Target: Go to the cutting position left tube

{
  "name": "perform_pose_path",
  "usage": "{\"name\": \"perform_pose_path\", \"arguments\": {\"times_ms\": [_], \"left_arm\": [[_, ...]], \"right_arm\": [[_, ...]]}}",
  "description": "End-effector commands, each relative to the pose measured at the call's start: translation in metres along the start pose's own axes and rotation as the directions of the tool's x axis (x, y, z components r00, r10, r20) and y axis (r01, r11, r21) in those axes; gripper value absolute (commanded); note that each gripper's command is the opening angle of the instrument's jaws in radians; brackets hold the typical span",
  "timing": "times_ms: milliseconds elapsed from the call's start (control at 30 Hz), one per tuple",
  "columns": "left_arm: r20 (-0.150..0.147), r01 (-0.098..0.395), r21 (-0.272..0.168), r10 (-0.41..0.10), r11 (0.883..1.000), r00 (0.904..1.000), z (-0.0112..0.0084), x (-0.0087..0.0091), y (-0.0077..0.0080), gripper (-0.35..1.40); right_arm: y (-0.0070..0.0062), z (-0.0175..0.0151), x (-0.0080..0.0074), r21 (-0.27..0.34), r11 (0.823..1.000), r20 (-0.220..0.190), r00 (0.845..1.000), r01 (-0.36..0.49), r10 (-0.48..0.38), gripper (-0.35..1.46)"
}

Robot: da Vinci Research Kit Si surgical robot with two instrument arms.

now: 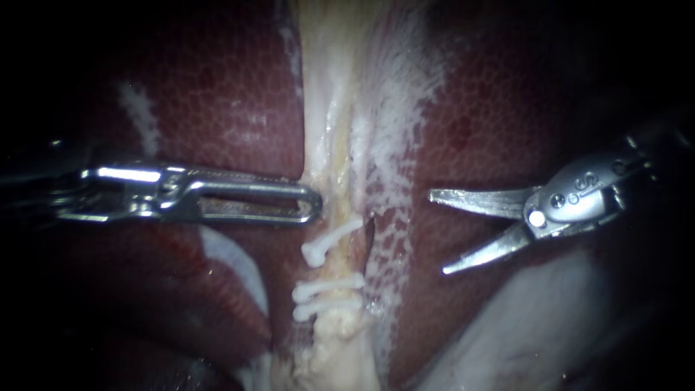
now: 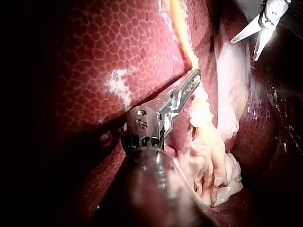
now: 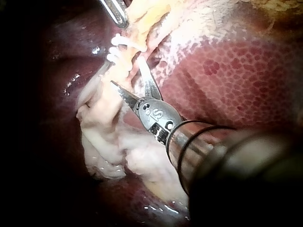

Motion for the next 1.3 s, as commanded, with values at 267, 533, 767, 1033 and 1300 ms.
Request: {"name": "perform_pose_path", "arguments": {"times_ms": [267,533,767,1033,1300], "left_arm": [[-0.002,0.006,0.003,-0.006,1.000,1.0000,-0.0003,0.0000,-0.0002,-0.35],[-0.005,0.013,0.011,-0.013,1.000,0.9999,-0.0020,-0.0011,-0.0019,-0.35],[-0.008,0.023,0.018,-0.023,1.000,0.9997,-0.0041,-0.0027,-0.0030,-0.35],[0.016,0.036,0.021,-0.036,0.999,0.9992,-0.0064,-0.0047,-0.0044,-0.35],[0.016,0.031,0.021,-0.031,0.999,0.9994,-0.0067,-0.0049,-0.0048,-0.35]], "right_arm": [[-0.0010,0.0006,-0.0011,0.049,0.997,0.048,0.997,-0.057,0.055,1.39],[-0.0030,0.0033,-0.0044,0.147,0.980,0.108,0.987,-0.137,0.122,1.34],[-0.0044,0.0061,-0.0062,0.220,0.957,0.124,0.979,-0.187,0.163,1.31],[-0.0049,0.0071,-0.0062,0.264,0.938,0.128,0.972,-0.223,0.195,1.21],[-0.0050,0.0083,-0.0059,0.305,0.917,0.133,0.965,-0.256,0.225,1.11]]}}
